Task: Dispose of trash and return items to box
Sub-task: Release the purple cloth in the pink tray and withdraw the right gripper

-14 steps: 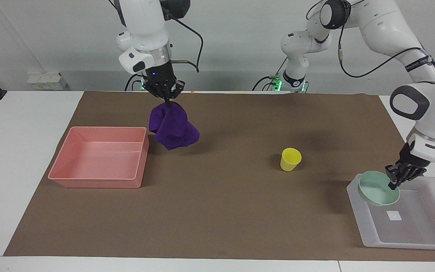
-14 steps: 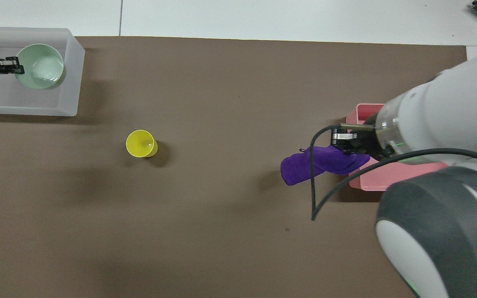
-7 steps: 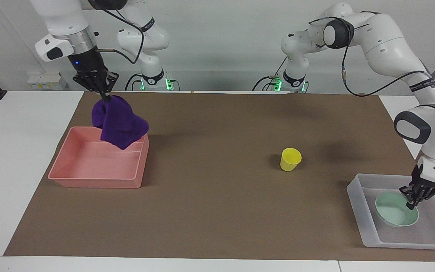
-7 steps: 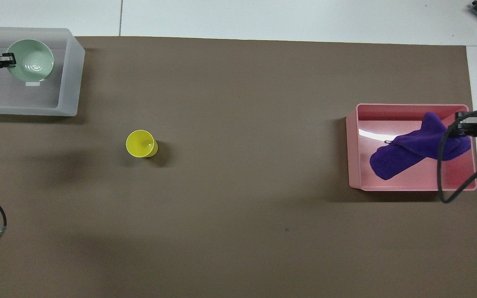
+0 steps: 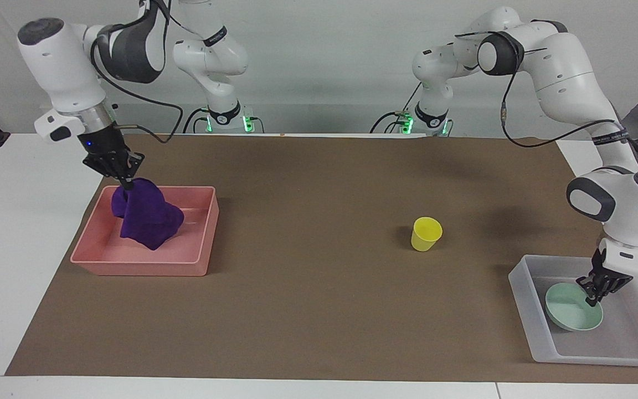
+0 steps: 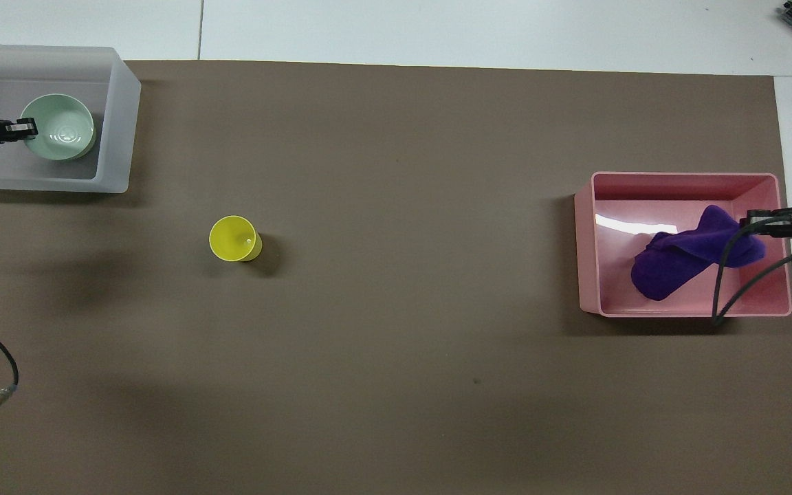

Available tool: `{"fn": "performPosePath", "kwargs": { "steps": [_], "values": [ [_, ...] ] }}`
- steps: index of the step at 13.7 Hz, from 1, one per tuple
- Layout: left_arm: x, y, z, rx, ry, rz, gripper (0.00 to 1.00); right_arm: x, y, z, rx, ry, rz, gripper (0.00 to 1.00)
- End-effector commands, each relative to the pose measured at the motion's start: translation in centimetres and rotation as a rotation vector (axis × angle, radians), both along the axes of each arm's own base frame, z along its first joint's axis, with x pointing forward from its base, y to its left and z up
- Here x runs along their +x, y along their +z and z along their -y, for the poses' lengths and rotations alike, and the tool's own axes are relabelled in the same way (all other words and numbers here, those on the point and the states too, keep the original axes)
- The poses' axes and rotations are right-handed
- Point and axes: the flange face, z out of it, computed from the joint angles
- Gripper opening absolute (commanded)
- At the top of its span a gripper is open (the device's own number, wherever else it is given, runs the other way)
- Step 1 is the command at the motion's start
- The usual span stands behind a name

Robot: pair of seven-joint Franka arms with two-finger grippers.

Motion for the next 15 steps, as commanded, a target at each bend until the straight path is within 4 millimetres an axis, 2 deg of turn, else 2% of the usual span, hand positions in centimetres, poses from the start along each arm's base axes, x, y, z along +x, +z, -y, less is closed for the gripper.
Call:
{"fn": "performPosePath", "kwargs": {
  "steps": [1, 3, 5, 6, 7, 8, 9, 12, 13, 14, 15],
  "values": [
    [-0.9, 1.3, 0.8, 0.008, -0.020, -0.022, 0.65, 0.8, -4.8, -0.1, -0.011, 0.004, 0.017, 0.00],
    [-1.3, 3.8, 1.4, 0.002, -0.029, -0.028, 0.96, 0.9, -8.3, -0.1, -0.009, 0.001, -0.005, 0.00],
    [-2.3, 7.6, 3.0, -0.009, -0.054, -0.047, 1.00, 0.4, -10.3, -0.2, -0.010, 0.001, -0.009, 0.00],
    [-3.0, 9.2, 3.7, -0.018, -0.063, -0.069, 1.00, 0.4, -10.5, -0.1, -0.009, 0.000, -0.014, 0.36],
    [-3.8, 10.6, 5.1, -0.025, -0.083, -0.085, 1.00, 0.5, -10.2, -0.1, -0.009, 0.000, -0.014, 0.95],
    [-4.9, 11.5, 6.6, -0.033, -0.101, -0.104, 1.00, 0.6, -9.9, -0.1, -0.009, 0.000, -0.010, 1.00],
    [-6.3, 12.4, 8.5, -0.040, -0.127, -0.123, 1.00, 1.0, -8.8, -0.5, -0.011, 0.008, 0.004, 1.00],
    [-10.0, 13.4, 14.4, -0.059, -0.196, -0.176, 1.00, 1.7, -4.2, -1.6, 0.003, -0.003, -0.047, 1.00],
    [-10.7, 13.4, 15.8, -0.067, -0.201, -0.198, 1.00, 1.8, -2.7, -1.8, 0.007, -0.021, -0.060, 1.00],
    [-11.0, 13.0, 17.9, -0.073, -0.208, -0.212, 1.00, 1.9, -1.4, -3.0, 0.009, -0.022, -0.072, 1.00],
    [-11.8, 11.9, 19.8, -0.081, -0.201, -0.224, 1.00, 1.9, -0.2, -4.0, 0.007, -0.034, -0.088, 1.00]
  ]
}}
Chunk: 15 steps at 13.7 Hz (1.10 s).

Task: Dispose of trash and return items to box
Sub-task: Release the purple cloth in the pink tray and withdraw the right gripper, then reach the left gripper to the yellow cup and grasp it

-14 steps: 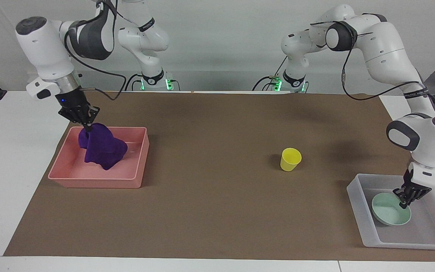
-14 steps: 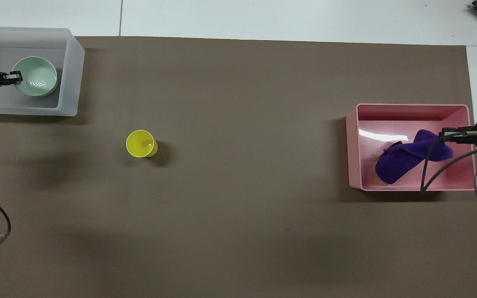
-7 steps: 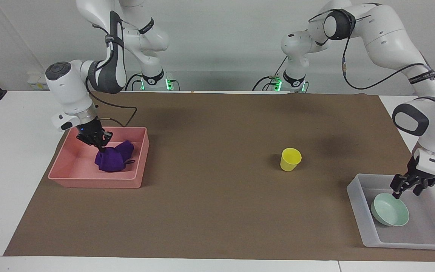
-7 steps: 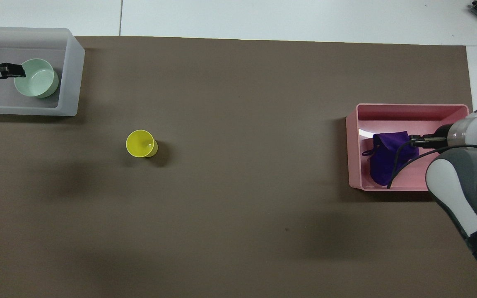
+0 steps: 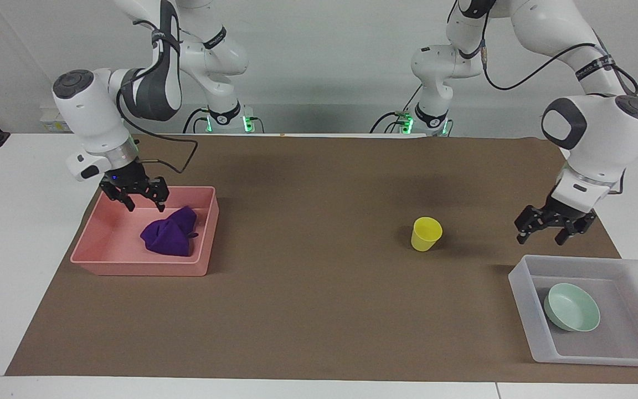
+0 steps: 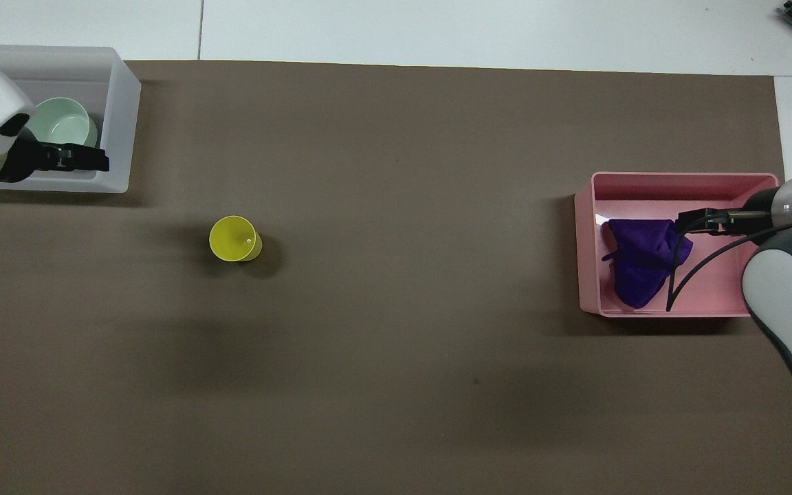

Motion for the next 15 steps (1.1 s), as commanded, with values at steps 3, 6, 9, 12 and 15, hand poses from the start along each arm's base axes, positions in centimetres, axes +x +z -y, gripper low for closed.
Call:
{"fn": "performPosePath", "kwargs": {
  "steps": [3, 6, 9, 12, 15],
  "values": [
    [-6.0, -4.5, 7.2, 0.003, -0.047, -0.054, 1.00, -0.4, 6.4, -5.0, -0.027, -0.052, -0.049, 1.00],
    [-8.2, -7.3, 10.4, -0.009, -0.045, -0.004, 1.00, -1.4, 11.1, -7.2, -0.025, -0.063, -0.072, 1.00],
    [-8.3, -9.1, 11.7, -0.014, -0.033, 0.021, 0.99, -2.6, 16.4, -7.4, -0.013, -0.055, -0.057, 1.00],
    [-8.7, -12.0, 13.1, -0.004, -0.055, -0.002, 0.65, -3.2, 17.5, -7.2, -0.015, -0.029, -0.077, 1.00],
    [-8.5, -11.9, 13.0, -0.005, -0.055, 0.004, 0.00, -3.7, 17.3, -6.6, -0.019, 0.007, -0.097, 1.00]
  ]
}}
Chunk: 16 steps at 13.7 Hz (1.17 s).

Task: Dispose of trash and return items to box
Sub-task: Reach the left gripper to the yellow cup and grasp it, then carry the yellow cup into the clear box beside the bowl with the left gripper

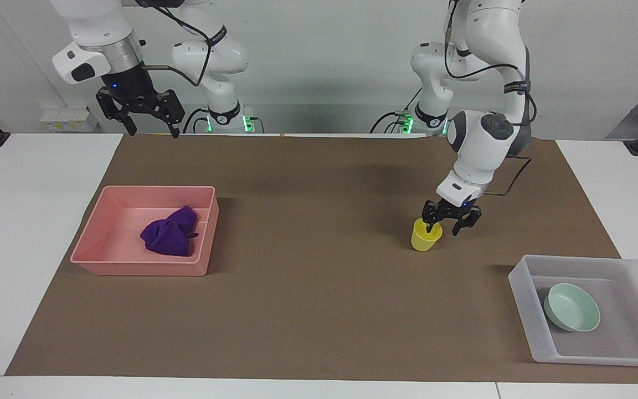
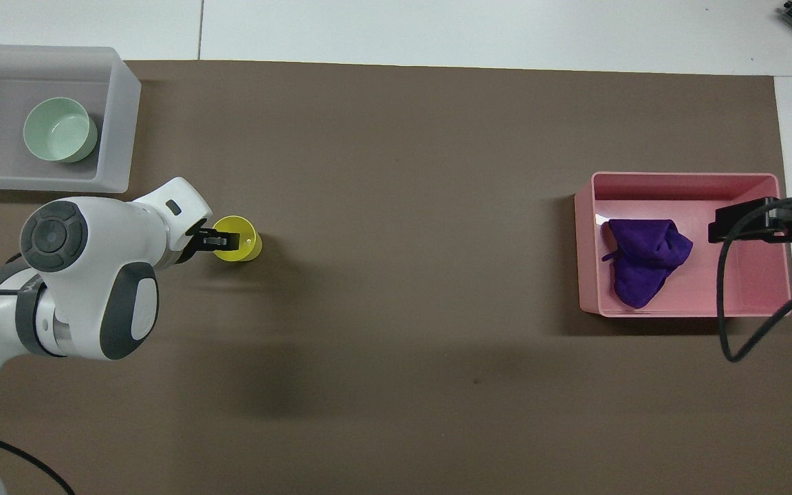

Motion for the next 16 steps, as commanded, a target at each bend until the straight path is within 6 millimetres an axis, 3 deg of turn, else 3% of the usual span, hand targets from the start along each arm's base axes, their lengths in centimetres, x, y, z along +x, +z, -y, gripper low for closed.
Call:
{"fn": "performPosePath", "kwargs": {
  "steps": [1, 4, 8, 9, 14, 16],
  "values": [
    [-0.1, 0.2, -0.1, 0.006, 0.010, 0.022, 0.00, -0.1, -0.2, 1.0, -0.012, 0.049, -0.015, 1.00],
    [0.9, 2.7, -1.0, -0.001, 0.023, 0.042, 0.00, -0.4, -1.1, 1.3, -0.023, 0.053, -0.045, 1.00],
    [5.0, 8.8, -4.7, -0.008, 0.086, 0.073, 0.00, -0.3, -1.3, 1.2, -0.023, 0.054, -0.045, 1.00],
    [6.3, 9.3, -6.0, -0.006, 0.104, 0.080, 0.00, -0.3, -1.4, 1.2, -0.023, 0.054, -0.048, 1.00],
    [10.5, 12.8, -15.6, 0.018, 0.187, 0.158, 0.00, -0.6, -1.3, 1.0, -0.023, 0.054, -0.048, 1.00],
    [11.3, 12.7, -19.7, 0.026, 0.242, 0.172, 0.00, -0.6, -1.5, 1.0, -0.023, 0.054, -0.052, 1.00]
  ]
}}
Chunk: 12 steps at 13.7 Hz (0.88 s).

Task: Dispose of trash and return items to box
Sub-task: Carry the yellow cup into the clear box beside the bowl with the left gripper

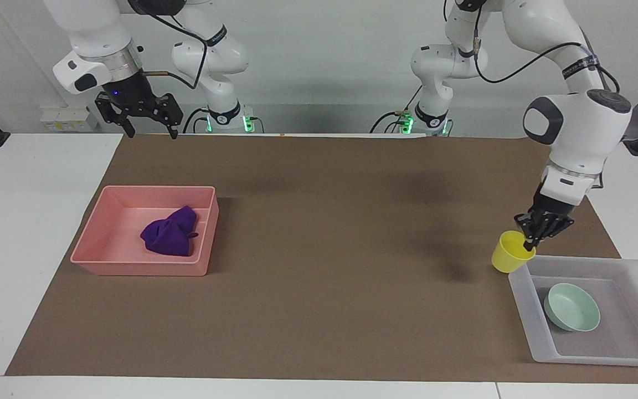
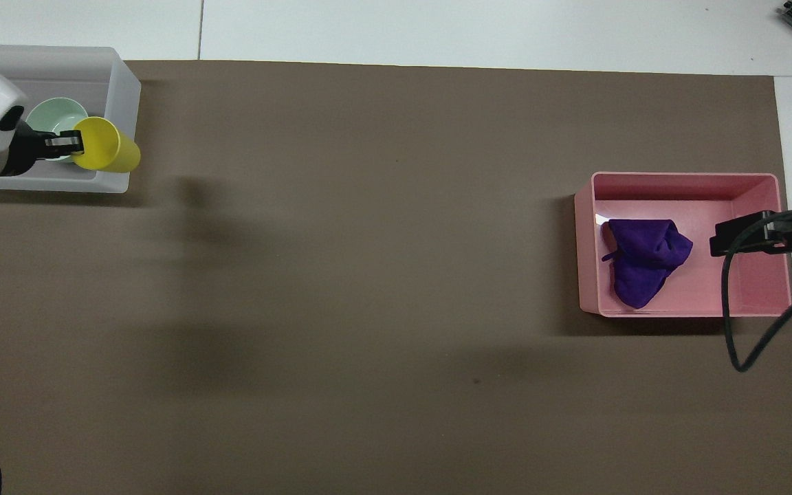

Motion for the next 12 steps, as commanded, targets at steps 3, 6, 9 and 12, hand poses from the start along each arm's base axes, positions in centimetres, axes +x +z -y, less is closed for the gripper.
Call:
{"fn": "performPosePath", "kwargs": {
  "steps": [3, 6, 9, 12],
  "values": [
    [3.8, -0.6, -8.4, 0.042, 0.056, 0.014, 0.00, -0.5, -0.3, 0.2, -0.010, 0.017, -0.011, 1.00],
    [6.3, -2.7, -11.2, 0.045, 0.089, 0.010, 0.00, -0.5, -0.2, 0.1, -0.009, 0.017, -0.010, 1.00],
    [7.6, -5.8, -12.3, 0.041, 0.103, -0.003, 0.00, -0.5, -0.2, 0.1, -0.009, 0.018, -0.010, 1.00],
    [6.9, -8.7, -12.1, 0.019, 0.116, -0.014, 0.00, -0.5, -0.3, 0.1, -0.010, 0.018, -0.011, 1.00]
  ]
}}
